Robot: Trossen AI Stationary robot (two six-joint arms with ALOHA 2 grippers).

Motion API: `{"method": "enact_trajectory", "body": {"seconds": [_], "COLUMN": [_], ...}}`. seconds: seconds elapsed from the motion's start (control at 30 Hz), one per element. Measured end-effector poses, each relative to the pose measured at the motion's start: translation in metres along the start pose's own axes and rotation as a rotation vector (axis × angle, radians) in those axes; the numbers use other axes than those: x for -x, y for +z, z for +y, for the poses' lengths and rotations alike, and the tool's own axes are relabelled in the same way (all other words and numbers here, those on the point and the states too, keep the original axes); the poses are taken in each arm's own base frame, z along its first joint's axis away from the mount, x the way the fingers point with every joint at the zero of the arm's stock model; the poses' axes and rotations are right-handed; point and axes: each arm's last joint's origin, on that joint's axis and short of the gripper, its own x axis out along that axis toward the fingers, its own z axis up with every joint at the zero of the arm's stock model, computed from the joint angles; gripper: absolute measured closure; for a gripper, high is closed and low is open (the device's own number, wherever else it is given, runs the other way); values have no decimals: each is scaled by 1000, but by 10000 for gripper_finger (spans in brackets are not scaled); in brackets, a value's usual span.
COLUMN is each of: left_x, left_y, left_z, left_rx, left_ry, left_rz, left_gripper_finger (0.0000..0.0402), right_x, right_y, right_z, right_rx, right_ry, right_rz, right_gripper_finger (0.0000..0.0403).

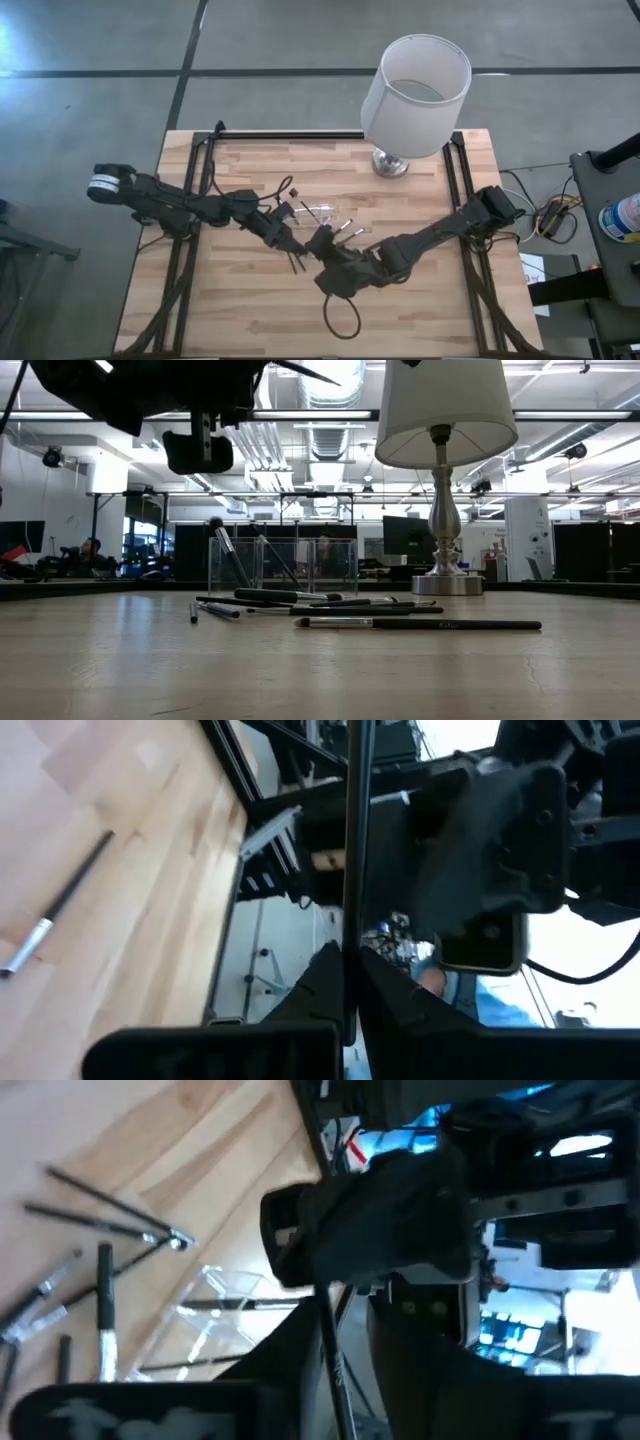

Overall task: Put items in baskets/containers
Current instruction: Put the eyeshadow brush into the transparent organizer

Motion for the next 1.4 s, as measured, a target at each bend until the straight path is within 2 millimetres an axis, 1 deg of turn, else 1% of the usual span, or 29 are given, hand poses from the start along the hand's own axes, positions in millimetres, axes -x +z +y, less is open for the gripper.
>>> {"method": "enact_trajectory", "body": {"seconds": [0.07,0.17,0.23,0.33,0.4,0.47,0.53,0.6,0.7,0.8,0.87,0.97,1.03,1.07,1.13,1.2,1.27,1.4], "left_x": [0,1,1,1,1,1,2,3,4,7,9,13,15,16,17,17,17,19], "left_y": [0,-1,-1,1,2,2,2,3,5,8,10,11,11,12,12,12,12,12], "left_z": [2,7,8,9,9,7,5,2,-1,-5,-9,-16,-21,-24,-28,-29,-30,-32], "left_rx": [-8,-24,-59,-137,-221,-318,-406,-485,-599,-697,-752,-822,-855,-868,-893,-915,-931,-942], "left_ry": [22,71,89,105,125,147,177,214,271,328,351,331,306,287,265,259,263,260], "left_rz": [-6,-8,-22,-62,-100,-145,-198,-255,-343,-428,-486,-538,-562,-577,-591,-592,-590,-594], "left_gripper_finger": [390,390,390,390,390,390,390,390,390,390,390,390,390,390,390,390,390,390], "right_x": [3,10,16,29,36,39,35,32,28,29,36,48,49,47,36,25,15,11], "right_y": [1,1,-1,-10,-19,-30,-36,-37,-33,-34,-40,-50,-58,-62,-67,-69,-70,-71], "right_z": [2,7,10,16,20,22,22,21,8,-13,-27,-49,-62,-68,-80,-91,-99,-99], "right_rx": [-42,-123,-236,-510,-755,-1021,-1268,-1425,-1600,-1714,-1777,-1860,-1885,-1894,-1885,-1848,-1837,-1805], "right_ry": [-18,-70,-112,-152,-122,-65,-32,-25,-16,-13,-68,-177,-204,-207,-177,-132,-143,-183], "right_rz": [18,95,151,210,242,306,368,377,290,189,132,50,13,-5,-59,-140,-206,-184], "right_gripper_finger": [294,273,262,250,248,248,252,257,265,273,279,287,291,292,295,297,300,299]}}
